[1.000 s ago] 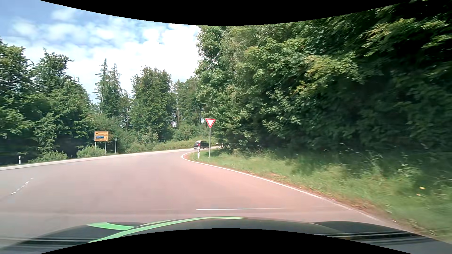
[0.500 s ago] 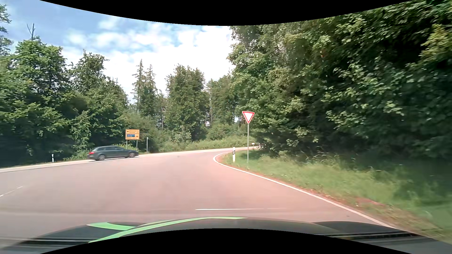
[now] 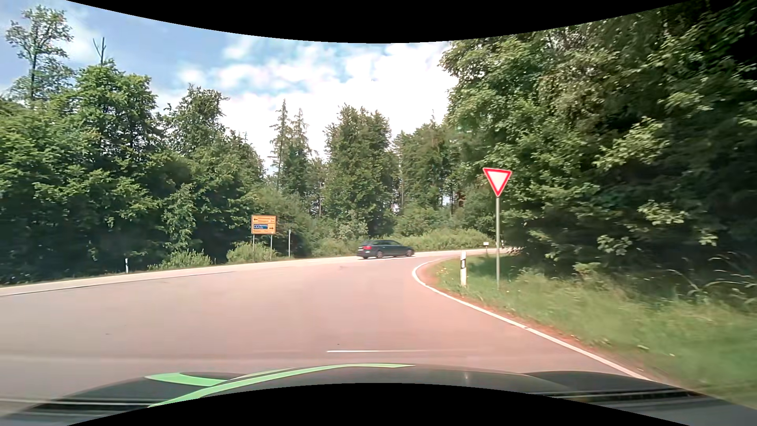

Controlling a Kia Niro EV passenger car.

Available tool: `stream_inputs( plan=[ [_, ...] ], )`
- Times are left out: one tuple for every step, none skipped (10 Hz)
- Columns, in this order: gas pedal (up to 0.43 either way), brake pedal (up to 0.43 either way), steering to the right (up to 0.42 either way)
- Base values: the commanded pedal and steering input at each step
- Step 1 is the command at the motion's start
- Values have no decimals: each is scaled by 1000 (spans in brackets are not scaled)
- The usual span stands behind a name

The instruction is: Follow the waypoints while adhering to traffic rules and regulations

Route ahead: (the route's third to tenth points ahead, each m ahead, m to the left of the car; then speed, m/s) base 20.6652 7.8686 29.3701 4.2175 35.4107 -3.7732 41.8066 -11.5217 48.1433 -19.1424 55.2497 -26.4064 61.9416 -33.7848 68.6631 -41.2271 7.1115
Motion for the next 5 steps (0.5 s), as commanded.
stream_inputs(
  plan=[
    [0,0,-116],
    [0,0,-102],
    [0,0,-84],
    [0,0,-69],
    [0,0,-50]
  ],
)
